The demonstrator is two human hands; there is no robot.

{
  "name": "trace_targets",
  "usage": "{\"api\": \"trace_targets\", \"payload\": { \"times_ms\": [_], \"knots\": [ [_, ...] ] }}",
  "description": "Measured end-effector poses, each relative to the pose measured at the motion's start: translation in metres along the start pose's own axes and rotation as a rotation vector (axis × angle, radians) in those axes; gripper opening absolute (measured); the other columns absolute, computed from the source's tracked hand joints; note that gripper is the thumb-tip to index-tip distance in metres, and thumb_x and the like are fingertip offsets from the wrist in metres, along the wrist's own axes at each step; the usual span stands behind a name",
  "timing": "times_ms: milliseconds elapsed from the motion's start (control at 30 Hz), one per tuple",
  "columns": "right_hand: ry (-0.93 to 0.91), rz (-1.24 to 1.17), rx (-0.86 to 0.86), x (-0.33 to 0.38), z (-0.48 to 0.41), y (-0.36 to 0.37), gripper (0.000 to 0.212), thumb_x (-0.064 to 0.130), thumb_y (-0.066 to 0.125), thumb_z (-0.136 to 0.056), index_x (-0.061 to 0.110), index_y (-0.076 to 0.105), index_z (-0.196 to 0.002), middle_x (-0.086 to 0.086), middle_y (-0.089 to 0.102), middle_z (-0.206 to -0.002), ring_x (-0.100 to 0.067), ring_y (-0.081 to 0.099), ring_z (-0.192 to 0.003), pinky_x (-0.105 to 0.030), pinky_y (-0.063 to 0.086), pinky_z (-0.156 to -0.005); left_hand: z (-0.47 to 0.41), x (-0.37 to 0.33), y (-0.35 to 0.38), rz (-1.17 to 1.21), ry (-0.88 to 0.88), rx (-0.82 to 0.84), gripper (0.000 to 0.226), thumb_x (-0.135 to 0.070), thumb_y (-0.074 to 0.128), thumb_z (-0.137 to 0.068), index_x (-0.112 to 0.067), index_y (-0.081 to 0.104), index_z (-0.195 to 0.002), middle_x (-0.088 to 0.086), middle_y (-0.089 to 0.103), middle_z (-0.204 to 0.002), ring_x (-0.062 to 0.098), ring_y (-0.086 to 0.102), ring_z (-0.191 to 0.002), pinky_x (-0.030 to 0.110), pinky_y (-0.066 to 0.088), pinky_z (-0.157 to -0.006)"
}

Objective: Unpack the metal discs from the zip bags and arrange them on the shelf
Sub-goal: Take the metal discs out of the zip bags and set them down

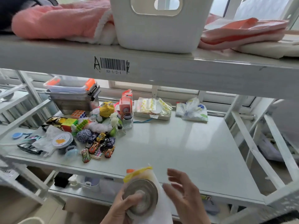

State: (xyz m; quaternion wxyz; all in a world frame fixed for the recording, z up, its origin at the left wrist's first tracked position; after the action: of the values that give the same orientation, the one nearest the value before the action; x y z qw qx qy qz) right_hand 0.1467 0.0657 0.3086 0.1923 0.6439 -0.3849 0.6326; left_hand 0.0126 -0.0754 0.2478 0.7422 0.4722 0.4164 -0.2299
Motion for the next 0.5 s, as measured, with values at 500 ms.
{"api": "trace_targets", "payload": {
  "times_ms": [500],
  "knots": [
    [0.225, 0.093, 0.155, -0.002, 0.089, -0.017, 0.008, 0.029, 0.08, -0.068, 0.029, 0.077, -0.075, 0.008, 0.074, -0.061, 0.0, 0.063, -0.051, -0.015, 0.05, -0.055, 0.059, 0.045, 0.051, -0.076, 0.096, -0.08, 0.107, -0.032, 0.105, -0.038, -0.002, 0.066, -0.133, 0.028, 0.075, -0.11, 0.027, 0.075, -0.092, 0.025, 0.058, -0.081]
  ]
}}
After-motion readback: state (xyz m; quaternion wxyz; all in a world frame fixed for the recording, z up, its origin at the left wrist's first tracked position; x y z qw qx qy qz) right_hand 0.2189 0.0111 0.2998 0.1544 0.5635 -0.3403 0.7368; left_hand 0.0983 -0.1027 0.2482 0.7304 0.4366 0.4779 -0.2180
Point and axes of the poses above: each hand's wrist, its own z-axis away from the middle knuckle, its own y-axis out of the palm, x = y × z, the point moved 5 cm from there along -z, towards the middle knuckle
